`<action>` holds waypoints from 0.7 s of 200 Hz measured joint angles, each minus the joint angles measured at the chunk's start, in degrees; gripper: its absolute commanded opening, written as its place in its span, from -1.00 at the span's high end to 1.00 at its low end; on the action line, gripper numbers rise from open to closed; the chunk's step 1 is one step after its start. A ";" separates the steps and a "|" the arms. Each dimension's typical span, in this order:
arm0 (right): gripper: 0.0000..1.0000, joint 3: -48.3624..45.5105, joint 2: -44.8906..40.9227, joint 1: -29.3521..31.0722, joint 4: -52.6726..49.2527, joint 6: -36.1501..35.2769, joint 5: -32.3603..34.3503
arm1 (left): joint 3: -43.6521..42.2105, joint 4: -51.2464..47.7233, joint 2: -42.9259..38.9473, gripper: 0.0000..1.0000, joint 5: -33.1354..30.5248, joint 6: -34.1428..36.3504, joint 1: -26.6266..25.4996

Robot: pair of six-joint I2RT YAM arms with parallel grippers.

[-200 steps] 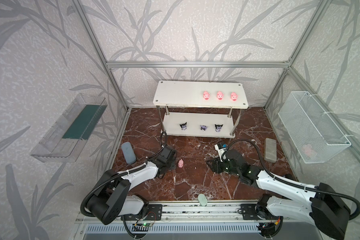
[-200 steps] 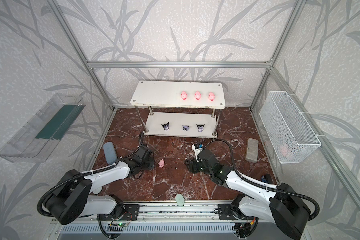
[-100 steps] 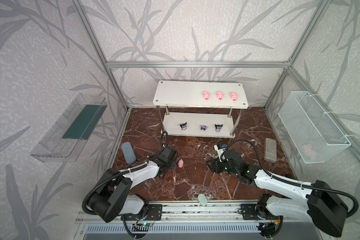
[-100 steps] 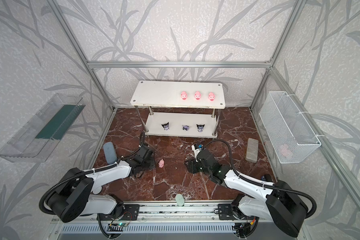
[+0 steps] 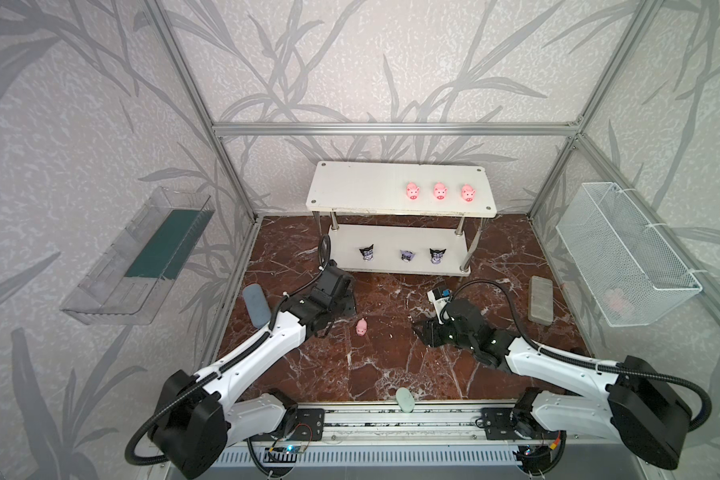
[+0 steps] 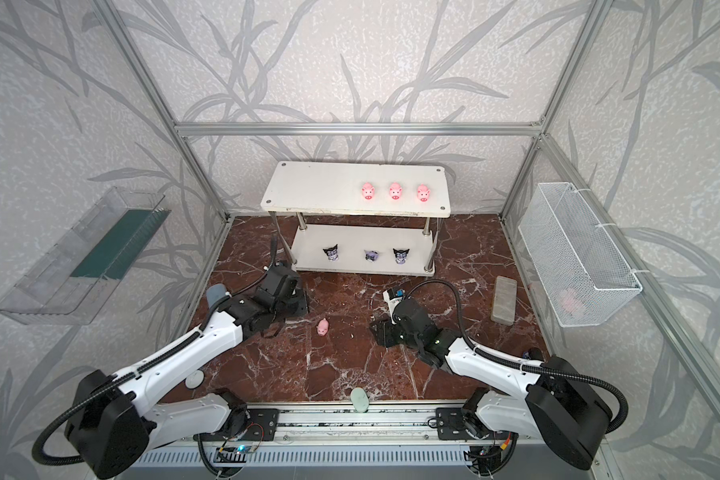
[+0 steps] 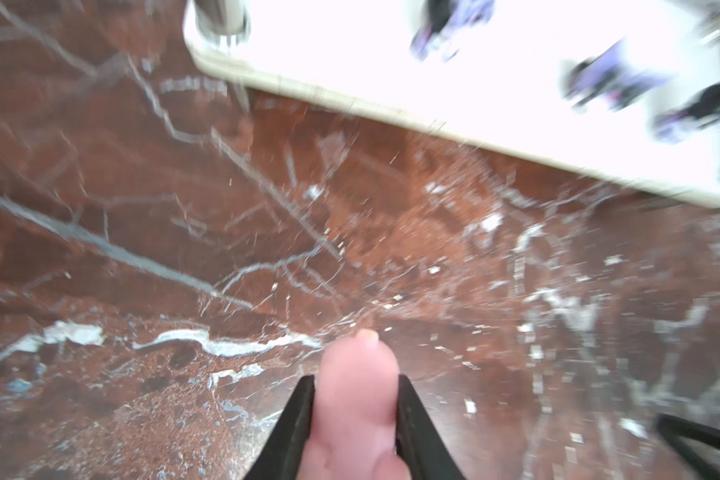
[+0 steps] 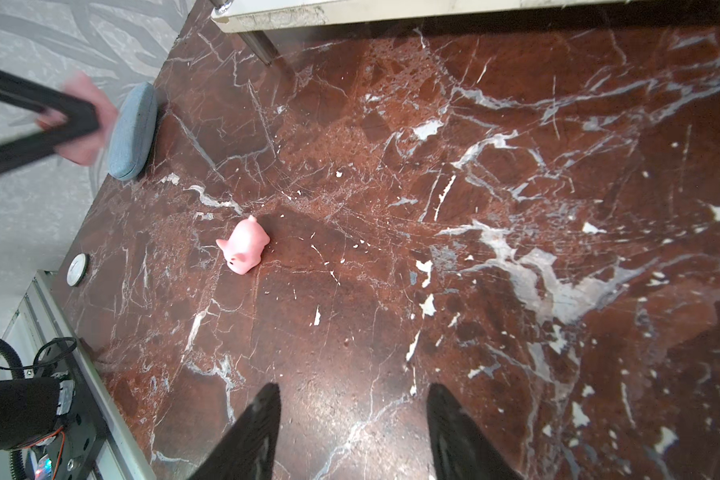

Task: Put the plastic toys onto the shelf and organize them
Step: 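Lift the pink pig with the left gripper and carry it over the top shelf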

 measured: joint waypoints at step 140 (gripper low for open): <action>-0.14 0.00 2.47 -0.04 0.00 -1.57 -0.15 | 46.88 -19.32 7.15 0.39 0.79 6.56 -0.63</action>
